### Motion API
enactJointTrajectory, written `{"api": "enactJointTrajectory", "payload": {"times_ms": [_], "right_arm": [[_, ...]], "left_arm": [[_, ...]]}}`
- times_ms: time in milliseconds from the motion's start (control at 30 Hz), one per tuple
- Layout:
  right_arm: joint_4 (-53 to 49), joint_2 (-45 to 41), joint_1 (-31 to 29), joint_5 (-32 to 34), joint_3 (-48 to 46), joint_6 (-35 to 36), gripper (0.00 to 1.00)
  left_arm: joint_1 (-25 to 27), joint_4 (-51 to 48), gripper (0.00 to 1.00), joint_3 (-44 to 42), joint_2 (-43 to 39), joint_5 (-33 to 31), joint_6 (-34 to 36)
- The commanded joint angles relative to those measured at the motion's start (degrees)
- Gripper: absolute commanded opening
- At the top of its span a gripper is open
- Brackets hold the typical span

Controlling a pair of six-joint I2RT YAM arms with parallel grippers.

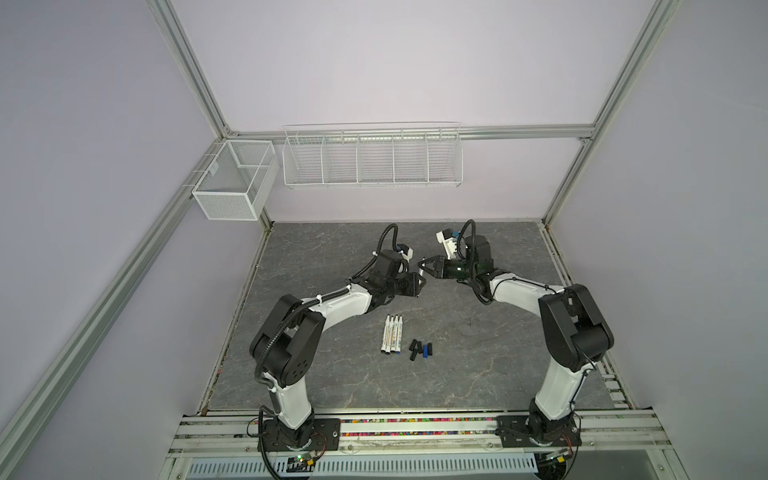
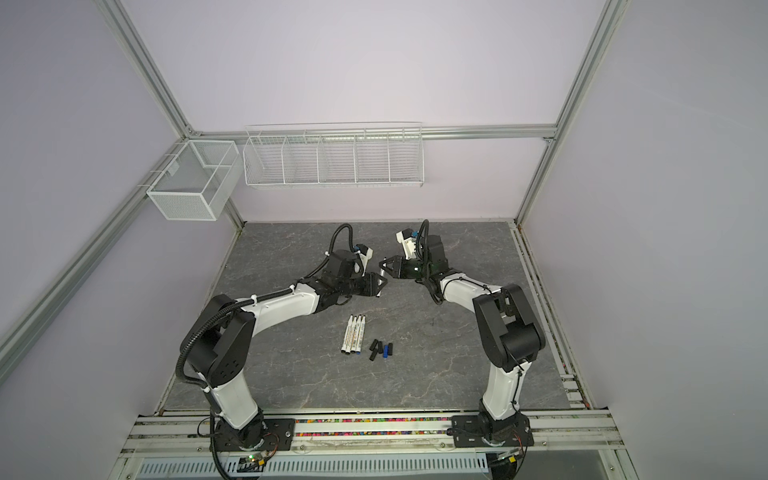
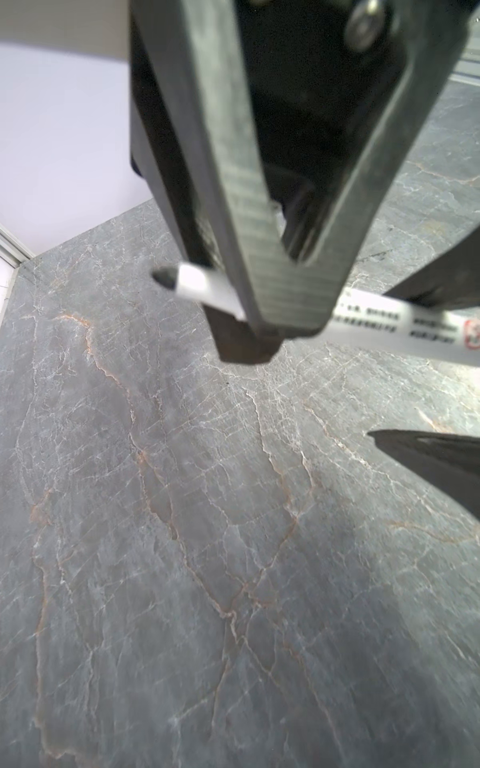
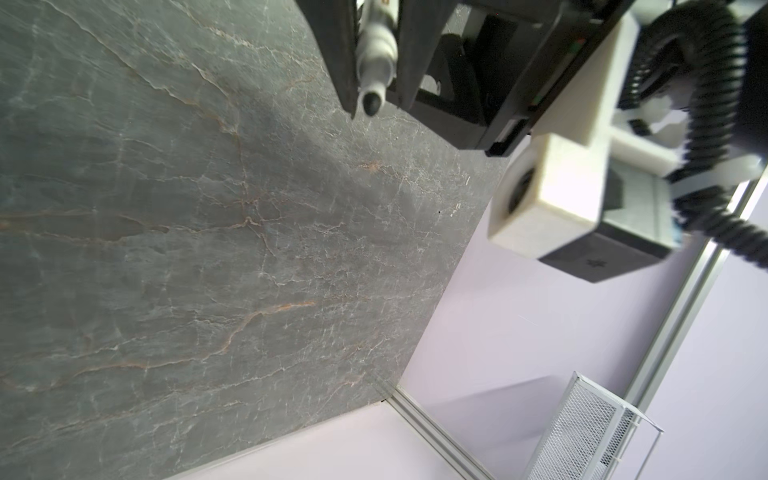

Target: Insert the pens into the pen caps

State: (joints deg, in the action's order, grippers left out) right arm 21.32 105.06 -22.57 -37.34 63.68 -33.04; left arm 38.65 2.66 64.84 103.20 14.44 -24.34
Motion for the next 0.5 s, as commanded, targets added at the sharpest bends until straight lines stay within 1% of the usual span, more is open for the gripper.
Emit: {"api": "enactJointTrajectory", "payload": {"times_ms": [0,367,433,467], "right_arm": [[1.92,-2.14,0.19,-0.76,-1.01,-1.15,0.07],[1.62,-1.96,0.16,0.57,-2.05,-1.35,0.07],[1.12,-1.92,0.18,0.94,-2.07,-1.0,0.07],[0.86,-1.95,0.16,1.15,-2.07,-0.76,0.07]], "left_arm": [[0.24,-0.57,0.42,1.56,0.87,0.92,0.17],[0.3,1.92,0.27,0.37,0.18,1.24,-0.45],[0.28,2.72,0.22,-0.1,-0.31,1.02,-0.58],[0.28,2.92,0.17,-0.26,-0.51,0.96,-0.62]]}}
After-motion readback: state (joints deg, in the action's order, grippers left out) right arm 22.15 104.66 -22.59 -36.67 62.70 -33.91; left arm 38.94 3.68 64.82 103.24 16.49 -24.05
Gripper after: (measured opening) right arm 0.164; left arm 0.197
